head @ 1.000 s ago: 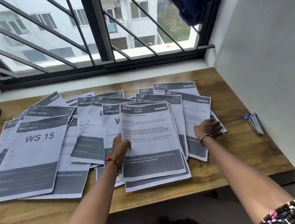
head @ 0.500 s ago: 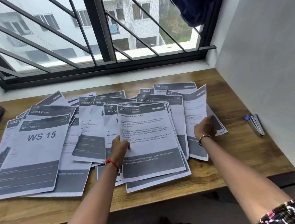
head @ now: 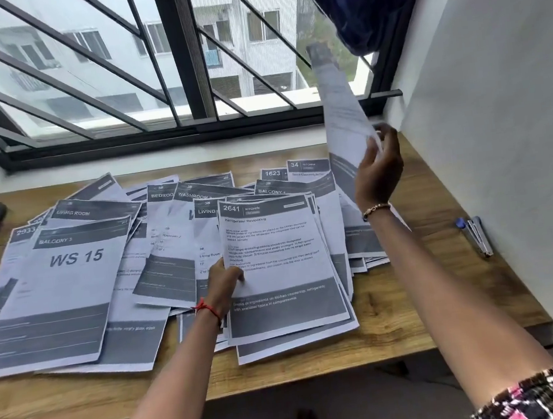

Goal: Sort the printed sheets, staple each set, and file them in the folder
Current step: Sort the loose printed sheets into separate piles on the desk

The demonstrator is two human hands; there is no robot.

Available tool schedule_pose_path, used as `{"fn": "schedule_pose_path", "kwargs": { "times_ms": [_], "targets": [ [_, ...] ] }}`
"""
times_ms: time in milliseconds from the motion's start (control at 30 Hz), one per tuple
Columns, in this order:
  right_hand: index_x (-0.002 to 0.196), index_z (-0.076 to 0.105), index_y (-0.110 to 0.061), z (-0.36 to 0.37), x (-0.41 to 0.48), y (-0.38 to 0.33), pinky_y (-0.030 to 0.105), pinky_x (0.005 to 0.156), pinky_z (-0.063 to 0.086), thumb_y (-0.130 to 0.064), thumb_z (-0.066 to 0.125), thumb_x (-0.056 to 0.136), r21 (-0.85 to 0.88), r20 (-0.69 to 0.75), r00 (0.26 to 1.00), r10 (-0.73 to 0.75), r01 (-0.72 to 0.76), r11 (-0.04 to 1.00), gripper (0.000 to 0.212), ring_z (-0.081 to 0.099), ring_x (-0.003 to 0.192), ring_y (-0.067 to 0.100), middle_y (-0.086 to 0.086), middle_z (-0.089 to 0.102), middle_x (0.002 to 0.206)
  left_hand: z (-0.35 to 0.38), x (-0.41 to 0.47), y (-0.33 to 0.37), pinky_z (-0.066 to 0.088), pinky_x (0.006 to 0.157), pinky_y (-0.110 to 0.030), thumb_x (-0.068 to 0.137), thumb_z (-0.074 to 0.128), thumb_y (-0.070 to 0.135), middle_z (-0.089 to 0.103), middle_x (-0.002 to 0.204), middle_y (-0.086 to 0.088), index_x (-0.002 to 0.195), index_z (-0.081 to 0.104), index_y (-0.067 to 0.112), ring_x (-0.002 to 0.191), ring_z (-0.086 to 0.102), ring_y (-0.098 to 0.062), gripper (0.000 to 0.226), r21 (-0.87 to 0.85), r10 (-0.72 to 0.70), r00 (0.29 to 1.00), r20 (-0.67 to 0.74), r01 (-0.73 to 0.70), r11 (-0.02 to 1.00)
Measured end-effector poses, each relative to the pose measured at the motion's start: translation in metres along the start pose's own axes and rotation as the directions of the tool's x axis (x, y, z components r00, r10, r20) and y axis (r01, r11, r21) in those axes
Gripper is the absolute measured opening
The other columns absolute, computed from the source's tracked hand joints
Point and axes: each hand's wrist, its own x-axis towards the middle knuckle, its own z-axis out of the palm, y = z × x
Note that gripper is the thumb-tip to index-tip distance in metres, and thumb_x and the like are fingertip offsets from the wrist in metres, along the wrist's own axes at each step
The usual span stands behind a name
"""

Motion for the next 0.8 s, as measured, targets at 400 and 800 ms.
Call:
{"fn": "schedule_pose_path", "kwargs": {
  "times_ms": [400, 800],
  "targets": [
    [0.097, 0.062, 0.003, 0.008, -0.02, 0.018, 0.017, 0.065, 0.044, -0.006, 0.059, 0.077, 0.224, 0.319, 0.851, 0.416, -0.495, 0.84, 0.022, 0.057, 0.076, 0.01, 0.012, 0.065, 0.092, -0.007, 0.013, -0.006, 0.045, 0.058, -0.024, 0.08, 0.041, -0.013, 0.062, 0.104, -0.014, 0.102, 0.059, 0.007, 0.079, 0.055, -0.023, 0.035, -0.109, -0.095, 0.995, 0.008, 0.096, 0.989],
    [0.083, 0.066, -0.001, -0.005, -0.099, 0.045, 0.024, 0.059, 0.035, -0.022, 0.062, 0.071, -0.435, 0.861, 0.157, 0.483, -0.264, 0.861, 0.024, 0.055, 0.075, 0.018, 0.008, 0.058, 0.077, -0.008, 0.015, -0.006, 0.053, 0.08, -0.029, 0.093, 0.054, 0.029, 0.061, 0.111, -0.007, 0.108, 0.062, 0.005, 0.089, 0.064, -0.019, 0.03, -0.236, -0.126, 0.991, 0.035, 0.13, 0.963]
  ]
}}
